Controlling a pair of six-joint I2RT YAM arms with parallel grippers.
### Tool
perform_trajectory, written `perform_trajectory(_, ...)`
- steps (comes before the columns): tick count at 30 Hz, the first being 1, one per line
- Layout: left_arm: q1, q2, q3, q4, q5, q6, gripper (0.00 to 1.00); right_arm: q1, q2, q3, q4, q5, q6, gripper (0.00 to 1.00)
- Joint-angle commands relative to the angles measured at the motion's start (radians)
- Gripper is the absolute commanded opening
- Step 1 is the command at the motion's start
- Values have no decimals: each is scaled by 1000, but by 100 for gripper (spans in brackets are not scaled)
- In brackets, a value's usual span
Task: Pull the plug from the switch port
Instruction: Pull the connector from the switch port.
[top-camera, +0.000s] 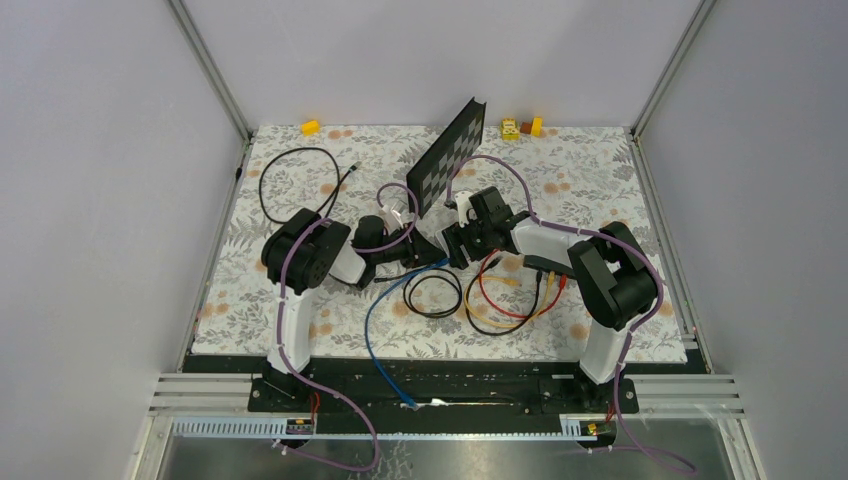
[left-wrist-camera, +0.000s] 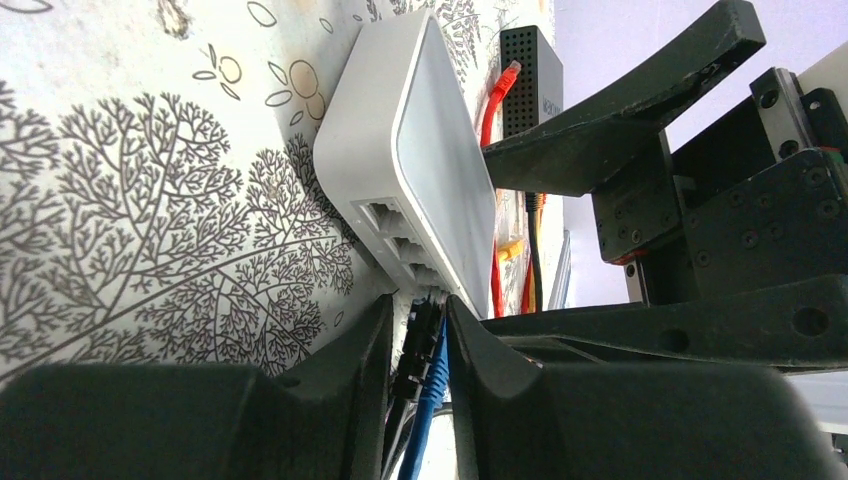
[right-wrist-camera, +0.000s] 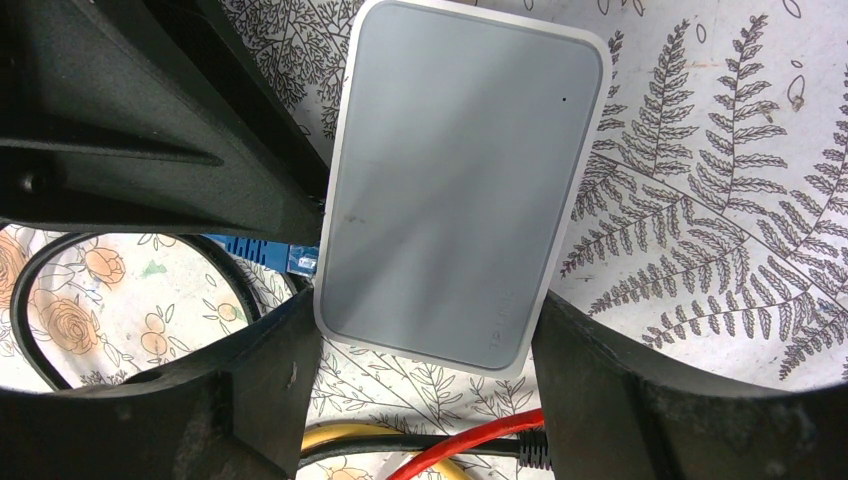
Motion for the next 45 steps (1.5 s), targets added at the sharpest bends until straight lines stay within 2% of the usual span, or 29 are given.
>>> perform_trajectory(1, -4, 31, 26, 14, -1, 25, 27, 6, 20, 11, -4, -30, 2, 48)
perform_trajectory(4, -4, 31, 31, 14, -1, 20, 25, 6, 22, 13, -6, -29, 0, 49)
perform_trajectory(9, -4, 29, 30, 18, 4, 10, 20, 7, 37, 25, -19, -7, -4, 57)
perform_trajectory(19, -4, 49, 22, 56, 20, -24, 0, 7, 47, 32, -34, 51, 2, 72)
perform_trajectory(21, -4, 45, 21, 56, 21, -22, 0, 6, 49, 36, -39, 60, 2, 74)
perform_trajectory(29, -3, 38, 26, 21, 21, -1, 0, 7, 46, 47, -62, 84, -17, 73)
perform_trajectory(33, -3, 40, 32, 19, 9, -21, 0, 6, 44, 49, -63, 46, 15, 73)
perform_trajectory(37, -4, 47, 25, 22, 0, -49, 0, 7, 42, 51, -63, 24, 53, 68)
perform_trajectory(45, -3, 40, 11, 39, 25, -39, 0, 5, 25, 36, -43, 112, -24, 57)
